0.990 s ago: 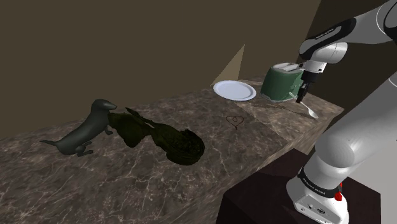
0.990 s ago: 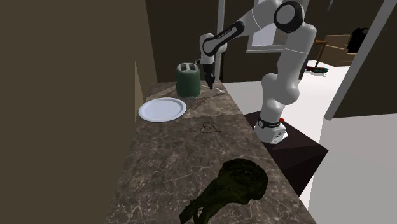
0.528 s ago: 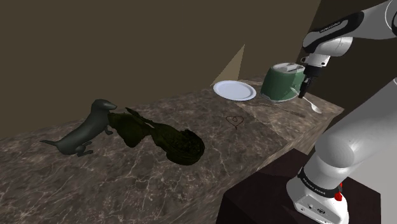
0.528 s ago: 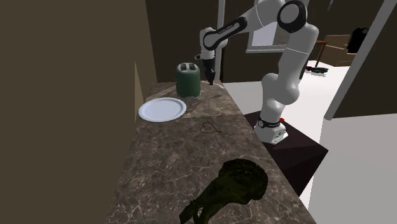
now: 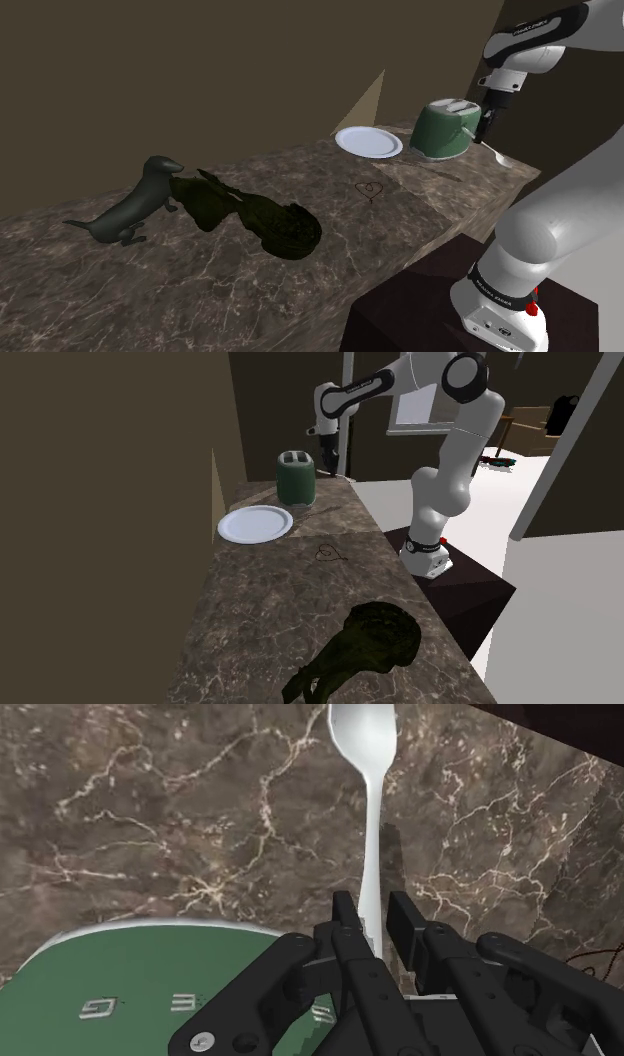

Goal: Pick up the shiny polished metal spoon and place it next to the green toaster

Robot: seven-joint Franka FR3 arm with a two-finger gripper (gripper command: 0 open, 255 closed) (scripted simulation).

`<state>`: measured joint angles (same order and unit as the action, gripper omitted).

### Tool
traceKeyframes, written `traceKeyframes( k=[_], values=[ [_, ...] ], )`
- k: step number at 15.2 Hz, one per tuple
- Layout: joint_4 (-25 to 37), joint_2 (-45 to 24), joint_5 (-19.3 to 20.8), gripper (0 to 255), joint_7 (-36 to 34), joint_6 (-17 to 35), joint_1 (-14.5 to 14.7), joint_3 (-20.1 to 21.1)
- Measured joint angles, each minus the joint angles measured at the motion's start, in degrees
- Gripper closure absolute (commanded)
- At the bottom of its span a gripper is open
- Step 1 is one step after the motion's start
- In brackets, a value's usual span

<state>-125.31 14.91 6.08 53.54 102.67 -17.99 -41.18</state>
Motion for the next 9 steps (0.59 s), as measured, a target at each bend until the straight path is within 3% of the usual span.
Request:
traceKeyframes(
  k=[9],
  values=[
    [5.77,1.55,0.29,255,-0.94,-7.08,0.11,1.25]
  ],
)
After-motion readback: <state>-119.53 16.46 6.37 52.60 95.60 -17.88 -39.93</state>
